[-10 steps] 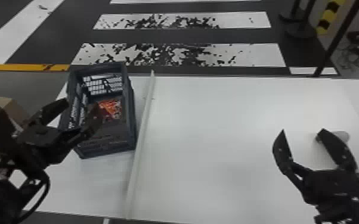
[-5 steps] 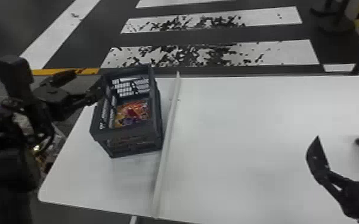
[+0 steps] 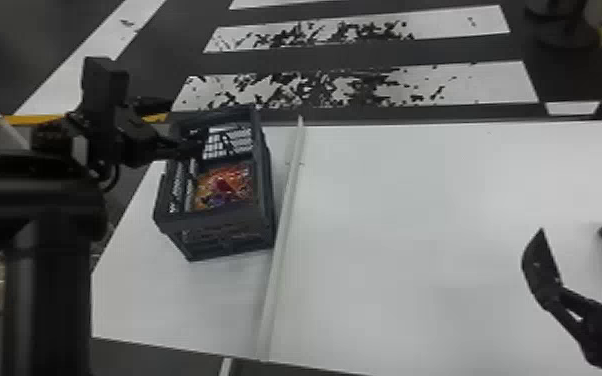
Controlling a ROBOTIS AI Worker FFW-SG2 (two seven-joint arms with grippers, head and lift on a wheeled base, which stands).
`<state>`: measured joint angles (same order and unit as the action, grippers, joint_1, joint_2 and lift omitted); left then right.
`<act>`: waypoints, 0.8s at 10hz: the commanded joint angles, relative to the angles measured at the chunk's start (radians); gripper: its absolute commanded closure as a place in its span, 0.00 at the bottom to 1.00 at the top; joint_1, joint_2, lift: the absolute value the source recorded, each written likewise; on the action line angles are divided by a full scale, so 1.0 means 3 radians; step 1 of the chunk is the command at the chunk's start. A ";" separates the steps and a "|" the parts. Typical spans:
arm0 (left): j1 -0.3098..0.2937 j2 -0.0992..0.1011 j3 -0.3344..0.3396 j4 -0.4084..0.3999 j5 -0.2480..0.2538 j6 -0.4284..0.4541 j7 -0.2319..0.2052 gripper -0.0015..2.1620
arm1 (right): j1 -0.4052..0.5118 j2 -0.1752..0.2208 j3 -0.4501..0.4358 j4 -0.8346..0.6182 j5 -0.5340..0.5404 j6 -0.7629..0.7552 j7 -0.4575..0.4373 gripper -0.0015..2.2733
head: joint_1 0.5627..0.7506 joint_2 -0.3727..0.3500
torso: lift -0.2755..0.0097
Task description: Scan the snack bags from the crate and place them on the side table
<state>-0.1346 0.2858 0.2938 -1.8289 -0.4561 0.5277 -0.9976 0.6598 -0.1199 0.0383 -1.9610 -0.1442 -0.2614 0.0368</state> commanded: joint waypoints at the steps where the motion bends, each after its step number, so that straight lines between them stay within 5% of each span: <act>1: -0.0283 0.0106 -0.0176 0.0441 -0.0223 -0.0053 -0.0177 0.05 | 0.0025 -0.0014 -0.0030 -0.0024 0.0000 0.0000 0.0000 0.03 | 0.70 0.77 | 0.64; 5: -0.0789 0.0157 -0.0524 0.1377 -0.0637 -0.0391 -0.0673 0.05 | 0.0015 -0.0030 -0.0056 -0.0018 -0.0010 0.0010 0.0000 0.03 | 0.70 0.74 | 0.64; 8: -0.1045 0.0157 -0.0795 0.1868 -0.0908 -0.0401 -0.0842 0.05 | 0.0015 -0.0040 -0.0082 -0.0013 -0.0031 0.0010 0.0000 0.03 | 0.70 0.70 | 0.64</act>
<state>-0.4358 0.3329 0.0707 -1.2961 -0.7147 0.4068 -1.2494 0.6642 -0.1318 0.0155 -1.9661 -0.1515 -0.2584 0.0368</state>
